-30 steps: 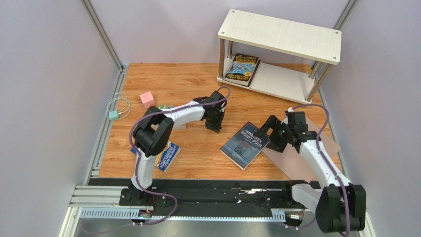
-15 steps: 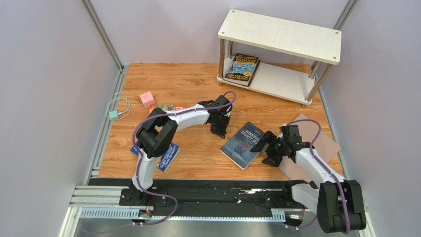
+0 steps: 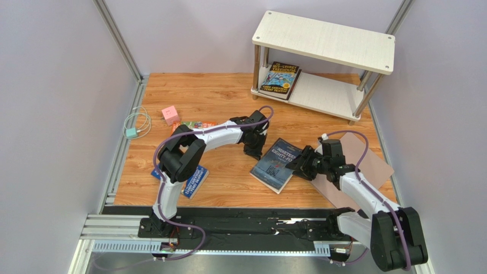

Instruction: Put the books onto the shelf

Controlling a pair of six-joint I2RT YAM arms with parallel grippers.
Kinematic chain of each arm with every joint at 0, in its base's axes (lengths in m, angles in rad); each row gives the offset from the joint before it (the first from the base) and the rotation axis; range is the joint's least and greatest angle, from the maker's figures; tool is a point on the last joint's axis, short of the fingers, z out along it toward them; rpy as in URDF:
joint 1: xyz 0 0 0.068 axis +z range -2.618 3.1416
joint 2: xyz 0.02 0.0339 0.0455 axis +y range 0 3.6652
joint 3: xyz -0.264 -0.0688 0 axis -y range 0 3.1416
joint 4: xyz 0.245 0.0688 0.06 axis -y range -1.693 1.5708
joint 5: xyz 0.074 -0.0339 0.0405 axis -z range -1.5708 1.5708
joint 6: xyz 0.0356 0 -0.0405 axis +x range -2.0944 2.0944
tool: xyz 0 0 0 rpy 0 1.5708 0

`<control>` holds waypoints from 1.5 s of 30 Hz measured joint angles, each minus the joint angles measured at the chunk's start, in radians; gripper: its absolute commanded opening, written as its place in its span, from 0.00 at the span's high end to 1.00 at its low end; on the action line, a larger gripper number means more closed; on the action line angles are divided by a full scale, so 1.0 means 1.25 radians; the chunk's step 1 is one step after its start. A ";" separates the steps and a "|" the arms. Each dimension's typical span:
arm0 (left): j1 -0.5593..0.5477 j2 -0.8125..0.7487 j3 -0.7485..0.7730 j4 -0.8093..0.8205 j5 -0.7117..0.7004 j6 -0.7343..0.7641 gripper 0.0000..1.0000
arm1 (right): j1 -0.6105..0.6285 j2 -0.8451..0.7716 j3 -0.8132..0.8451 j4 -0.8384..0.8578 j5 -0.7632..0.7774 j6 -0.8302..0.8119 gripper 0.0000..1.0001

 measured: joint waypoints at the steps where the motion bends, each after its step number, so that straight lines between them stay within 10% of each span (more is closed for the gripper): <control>1: 0.001 0.000 0.000 0.000 0.000 0.000 1.00 | 0.001 -0.016 0.000 0.007 -0.001 0.004 0.50; 29: 0.005 0.002 0.003 -0.001 0.009 -0.002 1.00 | 0.037 -0.023 -0.070 0.266 0.031 0.036 0.57; 34: 0.005 0.002 0.003 -0.001 0.012 -0.003 1.00 | 0.043 0.069 -0.041 0.268 0.037 0.028 0.87; 38: 0.005 0.002 0.002 -0.005 0.000 -0.003 0.59 | 0.050 0.121 -0.038 0.273 0.047 0.026 0.99; 45: 0.004 -0.049 -0.007 -0.074 -0.118 0.009 0.25 | 0.067 0.113 -0.016 0.272 0.033 0.002 1.00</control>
